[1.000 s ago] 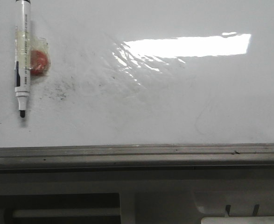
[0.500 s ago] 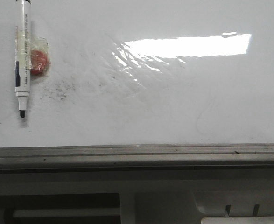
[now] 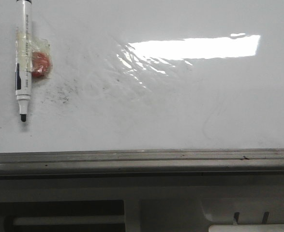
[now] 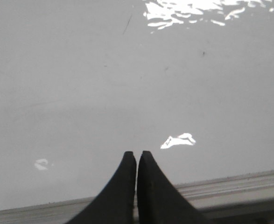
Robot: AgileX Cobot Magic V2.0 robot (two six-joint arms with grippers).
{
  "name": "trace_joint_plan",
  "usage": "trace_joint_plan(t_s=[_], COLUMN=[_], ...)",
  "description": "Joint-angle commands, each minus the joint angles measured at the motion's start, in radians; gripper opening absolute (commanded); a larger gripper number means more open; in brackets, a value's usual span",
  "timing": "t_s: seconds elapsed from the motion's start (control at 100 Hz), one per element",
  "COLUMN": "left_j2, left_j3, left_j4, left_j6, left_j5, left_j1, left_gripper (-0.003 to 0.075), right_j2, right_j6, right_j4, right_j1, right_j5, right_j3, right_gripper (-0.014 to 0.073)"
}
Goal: Write number 8 on whiteboard
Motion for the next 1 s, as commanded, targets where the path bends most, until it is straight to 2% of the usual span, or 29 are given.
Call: trace_joint_plan(t_s=[0.0,0.27,0.38,0.47,0.61,0.82,0.9,0.97,0.99], left_j2=[-0.030,-0.030,-0.030,-0.023,0.035,0.133,0.163,0.186,0.196], left_j3=[0.031,0.031,0.012,-0.036,-0.146,-0.216,-0.223,-0.223,-0.221], left_j4=[-0.038,-0.063,-0.149,-0.156,-0.156,-0.156,-0.156,-0.156,-0.156], left_j6=[-0.002,-0.002,-0.002,-0.002,-0.002,-0.002,-0.002,-0.002,-0.002], left_j5=[-0.129,-0.341,-0.405,-0.351,-0.169,-0.126,-0.119,-0.117,-0.120], left_j1=[0.001,0.001,0.001,0.001,0.001,0.001,0.001,0.001,0.001], left_gripper=[-0.0020,-0.0020,-0.0021,-0.0021,-0.0021,-0.0013,0.0053,0.0163,0.0215], right_j2=[-0.023,-0.021,-0.018,0.007,0.108,0.244,0.273,0.285,0.287], right_j6=[-0.008,-0.008,-0.008,-0.006,-0.006,-0.006,-0.006,-0.006,-0.006], right_j4=[0.001,0.003,0.006,0.037,0.057,0.095,0.092,0.092,0.092], right_j1=[-0.005,-0.005,-0.005,-0.005,-0.005,-0.005,-0.005,-0.005,-0.005], right_j5=[-0.151,-0.275,-0.234,-0.142,0.010,0.019,0.013,0.013,0.013], right_j3=[0.013,0.011,-0.013,-0.060,-0.154,-0.213,-0.213,-0.213,-0.213], right_gripper=[-0.0063,-0.0063,-0.0063,-0.0063,-0.0063,-0.0063,-0.0063,-0.0063,-0.0063])
